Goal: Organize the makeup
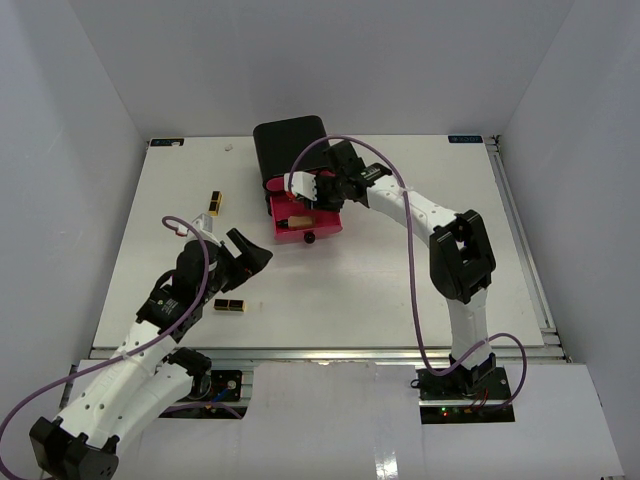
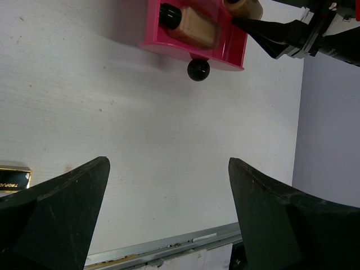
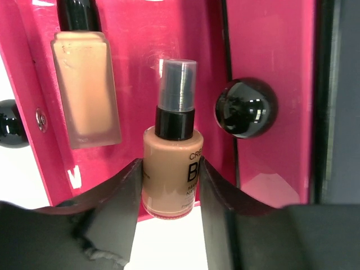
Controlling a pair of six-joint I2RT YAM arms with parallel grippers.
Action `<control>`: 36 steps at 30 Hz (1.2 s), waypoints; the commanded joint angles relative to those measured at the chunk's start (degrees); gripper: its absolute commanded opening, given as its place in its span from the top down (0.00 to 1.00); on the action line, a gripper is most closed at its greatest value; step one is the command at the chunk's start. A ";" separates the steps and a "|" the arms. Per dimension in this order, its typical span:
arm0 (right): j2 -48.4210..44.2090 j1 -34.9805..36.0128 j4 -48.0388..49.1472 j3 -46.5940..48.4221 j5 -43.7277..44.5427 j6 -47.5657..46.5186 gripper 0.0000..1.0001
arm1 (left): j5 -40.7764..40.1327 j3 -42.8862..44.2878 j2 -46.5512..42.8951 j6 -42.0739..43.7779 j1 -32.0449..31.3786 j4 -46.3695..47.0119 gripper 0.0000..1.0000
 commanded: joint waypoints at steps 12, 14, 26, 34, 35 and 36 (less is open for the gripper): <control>-6.45 0.02 0.97 1.44 -2.07 5.72 0.35 | -1.87 5.69 2.26 2.67 0.37 -0.17 0.02; -8.76 -0.43 -0.66 0.58 -4.08 6.55 0.35 | -1.95 8.60 4.12 3.82 0.37 0.28 0.02; -21.58 -2.90 -24.81 -9.40 -34.65 -15.77 0.56 | 4.46 33.89 29.54 13.39 6.66 0.52 0.04; -25.99 0.71 -19.08 -23.11 -30.42 -15.54 0.92 | 10.96 55.09 50.02 17.43 14.38 -5.52 0.13; -26.27 1.29 -16.99 -24.73 -28.87 -14.28 0.92 | 11.12 56.02 51.30 17.69 14.69 -5.67 0.13; -26.46 1.61 -15.90 -26.04 -27.30 -13.62 0.92 | 11.47 56.45 52.88 17.95 14.77 -5.71 0.13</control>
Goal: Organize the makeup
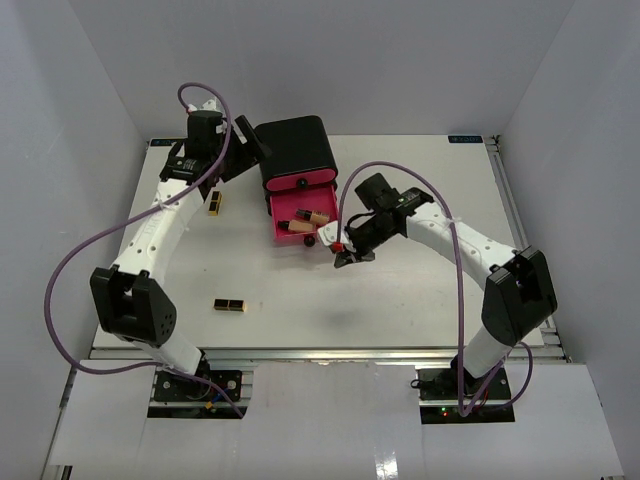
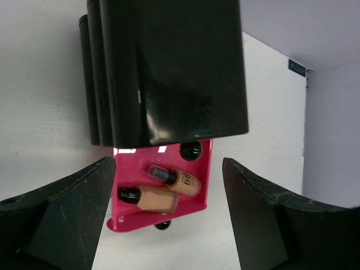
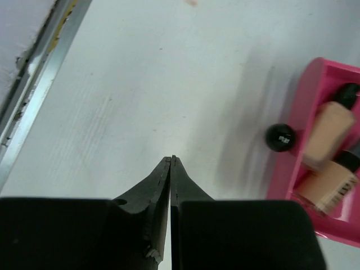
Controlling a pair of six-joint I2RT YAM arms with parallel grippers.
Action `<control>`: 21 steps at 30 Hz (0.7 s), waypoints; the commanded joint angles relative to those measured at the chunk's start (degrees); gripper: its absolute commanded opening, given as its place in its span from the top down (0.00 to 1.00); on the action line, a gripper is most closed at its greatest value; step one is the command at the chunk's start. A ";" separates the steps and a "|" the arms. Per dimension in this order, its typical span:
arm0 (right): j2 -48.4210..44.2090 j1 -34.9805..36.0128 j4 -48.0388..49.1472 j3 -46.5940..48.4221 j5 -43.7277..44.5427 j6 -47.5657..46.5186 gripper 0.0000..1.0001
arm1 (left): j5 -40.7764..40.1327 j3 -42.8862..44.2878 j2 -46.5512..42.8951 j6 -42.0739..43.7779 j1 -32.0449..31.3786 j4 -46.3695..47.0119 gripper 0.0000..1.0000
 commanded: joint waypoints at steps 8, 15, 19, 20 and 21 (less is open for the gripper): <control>1.80 10.52 28.40 -9.26 21.71 14.66 0.88 | 7.32 16.59 16.85 6.49 2.56 -5.72 0.13; 9.61 12.81 41.46 -9.82 35.75 18.61 0.85 | 9.40 17.10 21.20 7.25 2.63 -6.46 0.13; 13.28 12.90 47.02 -9.74 40.53 17.32 0.82 | 11.89 14.95 21.81 7.31 2.59 -6.32 0.14; 14.28 12.90 48.23 -9.43 41.42 16.39 0.81 | 12.42 14.22 21.83 7.31 2.59 -6.19 0.14; 15.62 12.86 50.28 -8.99 42.72 15.87 0.81 | 13.02 13.55 21.76 7.31 2.59 -6.11 0.14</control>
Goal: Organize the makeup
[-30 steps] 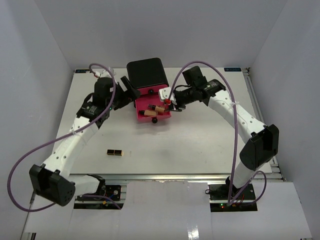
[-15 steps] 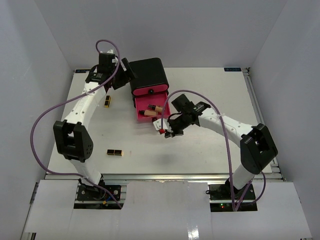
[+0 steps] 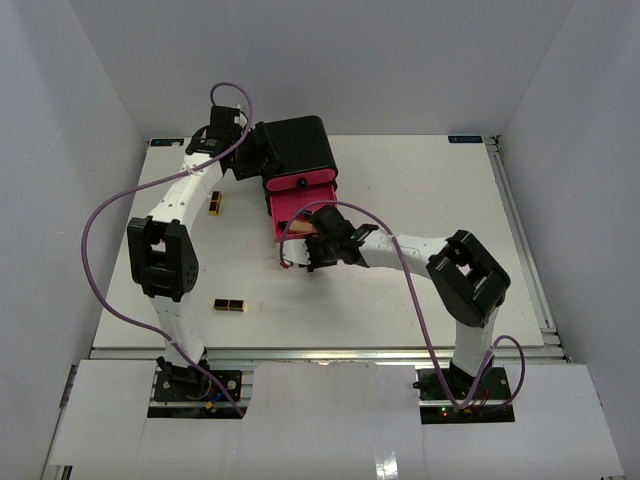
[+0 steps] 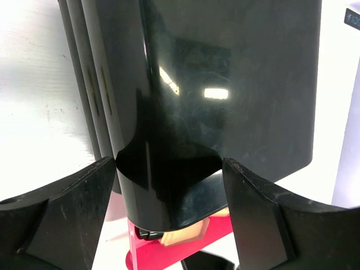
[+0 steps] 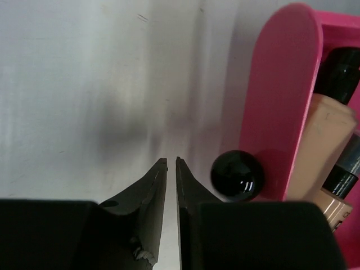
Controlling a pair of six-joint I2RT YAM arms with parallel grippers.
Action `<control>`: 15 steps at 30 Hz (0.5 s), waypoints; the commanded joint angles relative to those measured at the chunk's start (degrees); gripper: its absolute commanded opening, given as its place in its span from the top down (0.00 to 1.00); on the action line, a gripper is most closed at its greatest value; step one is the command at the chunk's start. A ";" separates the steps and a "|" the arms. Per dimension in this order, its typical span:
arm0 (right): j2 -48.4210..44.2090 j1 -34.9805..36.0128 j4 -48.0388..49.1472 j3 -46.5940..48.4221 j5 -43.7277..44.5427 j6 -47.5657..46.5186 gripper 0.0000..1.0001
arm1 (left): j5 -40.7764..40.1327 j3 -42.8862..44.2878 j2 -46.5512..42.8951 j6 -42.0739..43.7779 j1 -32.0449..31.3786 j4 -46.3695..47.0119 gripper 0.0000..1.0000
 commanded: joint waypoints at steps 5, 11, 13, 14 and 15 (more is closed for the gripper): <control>7.09 -0.27 20.00 4.23 16.47 -2.24 0.79 | 6.77 -5.30 -2.30 1.55 0.25 0.30 0.15; 9.80 -1.33 23.68 11.48 17.30 -3.16 0.76 | 10.34 -9.87 -2.86 2.18 0.25 0.97 0.16; 10.95 -1.67 24.00 13.23 17.49 -3.21 0.76 | 10.94 -10.86 -3.11 2.19 0.25 1.23 0.16; 11.59 -1.83 24.00 14.37 17.54 -3.27 0.76 | 11.19 -11.27 -3.14 2.19 0.25 1.35 0.17; 12.23 -1.99 23.96 15.57 17.58 -3.35 0.76 | 11.44 -11.67 -3.14 2.19 0.25 1.47 0.17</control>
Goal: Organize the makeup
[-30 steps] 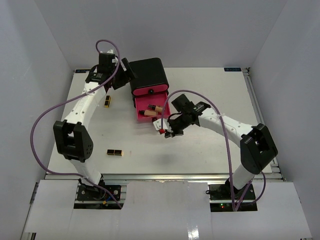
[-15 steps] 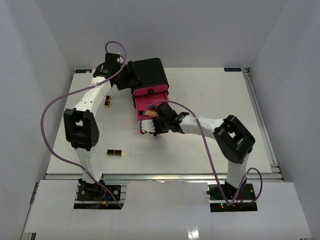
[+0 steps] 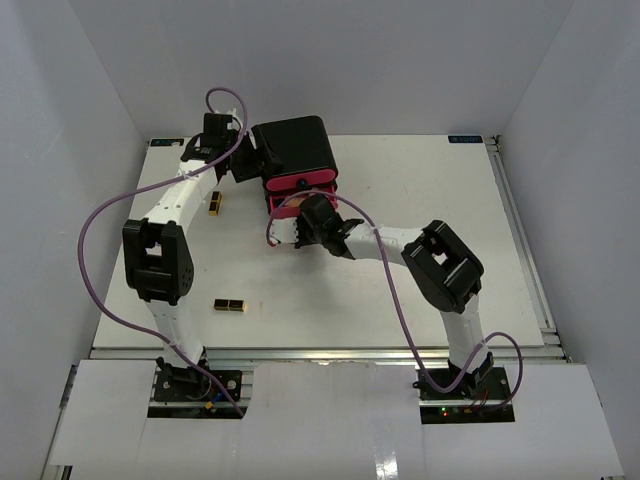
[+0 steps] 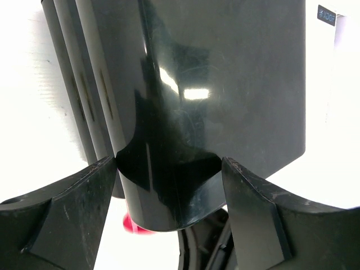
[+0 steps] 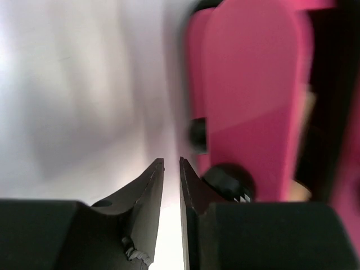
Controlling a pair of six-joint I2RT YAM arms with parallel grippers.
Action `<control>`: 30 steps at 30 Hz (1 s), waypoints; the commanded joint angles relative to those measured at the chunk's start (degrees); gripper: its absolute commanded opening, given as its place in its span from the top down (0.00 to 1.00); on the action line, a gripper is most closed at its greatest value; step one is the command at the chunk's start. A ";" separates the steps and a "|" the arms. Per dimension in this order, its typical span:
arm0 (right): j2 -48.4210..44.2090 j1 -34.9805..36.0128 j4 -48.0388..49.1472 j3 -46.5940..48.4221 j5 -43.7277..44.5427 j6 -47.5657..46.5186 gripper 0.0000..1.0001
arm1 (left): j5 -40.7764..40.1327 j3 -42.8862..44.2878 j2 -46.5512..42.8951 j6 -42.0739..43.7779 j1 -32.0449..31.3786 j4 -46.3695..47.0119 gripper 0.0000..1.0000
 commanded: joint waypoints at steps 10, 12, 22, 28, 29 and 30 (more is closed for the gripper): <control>6.11 -1.97 4.57 14.17 0.78 -0.27 0.76 | 5.50 -4.82 -0.91 1.31 -1.44 -5.87 0.16; 4.33 -2.21 1.26 13.37 -2.94 0.73 0.77 | 4.94 -4.61 -1.01 1.10 -1.51 -5.85 0.16; -12.26 -8.22 -21.09 9.30 -34.79 21.20 0.58 | 0.97 -1.76 -2.32 -0.44 -0.27 -6.25 0.09; -16.18 -13.43 -20.56 5.03 -42.77 34.99 0.41 | -2.24 1.06 -3.79 -0.51 0.94 -6.13 0.02; -16.97 -13.85 -20.37 4.18 -42.93 35.36 0.39 | -2.66 2.25 -3.96 -0.53 1.52 -6.15 0.02; -17.76 -14.33 -20.32 3.40 -43.13 35.63 0.38 | -2.99 3.69 -4.21 -0.78 2.31 -6.14 0.02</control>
